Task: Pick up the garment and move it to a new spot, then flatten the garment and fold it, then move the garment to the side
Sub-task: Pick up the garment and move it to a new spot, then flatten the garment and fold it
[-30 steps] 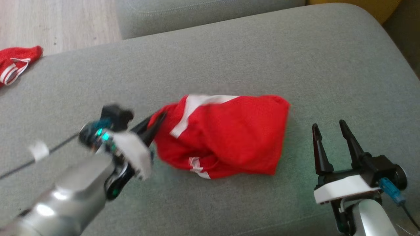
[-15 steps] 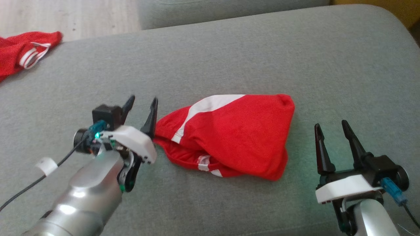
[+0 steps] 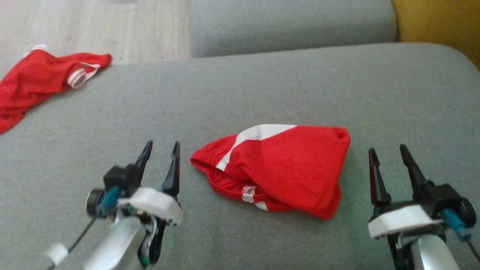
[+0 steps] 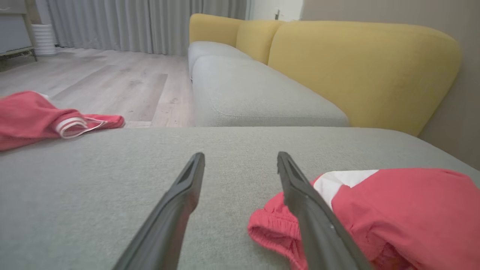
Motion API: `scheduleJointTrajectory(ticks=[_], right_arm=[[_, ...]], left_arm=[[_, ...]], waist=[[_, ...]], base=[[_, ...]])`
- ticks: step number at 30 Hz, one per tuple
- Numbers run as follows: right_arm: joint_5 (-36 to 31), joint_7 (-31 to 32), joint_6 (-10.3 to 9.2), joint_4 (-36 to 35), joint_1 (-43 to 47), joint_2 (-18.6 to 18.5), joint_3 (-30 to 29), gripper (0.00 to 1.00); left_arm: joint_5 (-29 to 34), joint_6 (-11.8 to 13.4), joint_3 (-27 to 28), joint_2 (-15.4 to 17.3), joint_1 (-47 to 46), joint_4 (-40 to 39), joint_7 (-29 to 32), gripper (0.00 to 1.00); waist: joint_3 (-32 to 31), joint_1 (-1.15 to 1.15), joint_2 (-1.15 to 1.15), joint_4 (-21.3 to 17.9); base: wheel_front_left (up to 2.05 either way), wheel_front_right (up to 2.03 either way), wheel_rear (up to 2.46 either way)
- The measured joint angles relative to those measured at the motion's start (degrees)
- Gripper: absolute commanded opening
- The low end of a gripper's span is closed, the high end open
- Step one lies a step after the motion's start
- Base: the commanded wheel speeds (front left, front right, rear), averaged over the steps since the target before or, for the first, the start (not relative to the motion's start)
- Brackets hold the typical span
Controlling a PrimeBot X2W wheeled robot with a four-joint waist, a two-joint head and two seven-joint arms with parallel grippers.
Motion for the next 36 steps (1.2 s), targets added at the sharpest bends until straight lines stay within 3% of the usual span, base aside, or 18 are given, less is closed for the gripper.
scheduleJointTrajectory(ticks=[11,17,36], right_arm=[[0.52,0.0,0.0,0.24,6.43,0.05,-0.23,1.0],[2.37,0.0,0.0,0.37,8.62,0.08,0.19,1.0],[2.85,0.0,0.0,2.61,8.86,0.1,1.43,1.0]], left_arm=[[6.91,3.13,12.27,-0.13,19.7,-14.13,0.0,1.0],[8.94,3.38,15.4,-0.82,26.43,-17.96,0.0,1.0],[10.5,2.4,16.88,-2.49,27.71,-18.14,0.0,1.0]], waist=[[-5.1,0.0,0.0,3.55],[-6.37,-0.01,0.0,4.02],[-6.25,0.0,0.0,4.33]], base=[[0.0,0.0,0.0],[0.0,0.0,0.0],[0.0,0.0,0.0]])
